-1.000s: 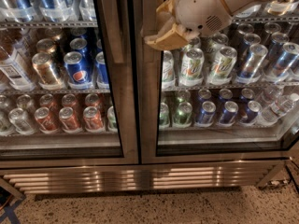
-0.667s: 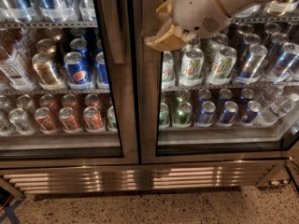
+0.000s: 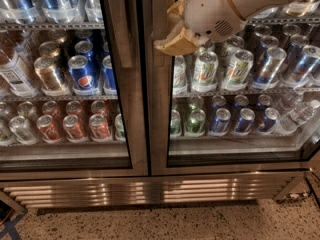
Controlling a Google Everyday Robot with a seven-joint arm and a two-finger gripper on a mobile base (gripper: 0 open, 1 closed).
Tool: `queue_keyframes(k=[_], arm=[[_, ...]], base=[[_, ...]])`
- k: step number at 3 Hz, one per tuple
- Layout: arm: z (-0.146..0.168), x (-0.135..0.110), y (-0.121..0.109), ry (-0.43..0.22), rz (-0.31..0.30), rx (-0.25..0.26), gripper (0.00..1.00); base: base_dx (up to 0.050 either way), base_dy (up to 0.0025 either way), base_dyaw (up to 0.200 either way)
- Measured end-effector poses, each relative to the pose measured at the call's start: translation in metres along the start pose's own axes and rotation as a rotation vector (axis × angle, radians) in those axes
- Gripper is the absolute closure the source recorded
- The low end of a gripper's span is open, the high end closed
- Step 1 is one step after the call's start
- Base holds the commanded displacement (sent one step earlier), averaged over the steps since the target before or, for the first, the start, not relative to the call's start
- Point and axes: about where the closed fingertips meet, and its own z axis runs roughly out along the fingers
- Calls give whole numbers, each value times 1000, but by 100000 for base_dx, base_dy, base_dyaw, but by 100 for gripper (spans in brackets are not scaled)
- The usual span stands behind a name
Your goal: Open right fridge door
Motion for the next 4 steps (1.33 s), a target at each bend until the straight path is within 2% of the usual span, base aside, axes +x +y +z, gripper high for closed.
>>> queue_keyframes(k=[1, 2, 3, 4], arm=[[0, 0, 0, 0, 0, 0, 100], [-1, 1, -2, 52, 9, 54, 100], [-2, 3, 0, 110, -21, 115, 100], [-2, 3, 0, 110, -20, 115, 100]], base=[[0, 0, 0], [0, 0, 0], [0, 0, 0], [0, 0, 0]])
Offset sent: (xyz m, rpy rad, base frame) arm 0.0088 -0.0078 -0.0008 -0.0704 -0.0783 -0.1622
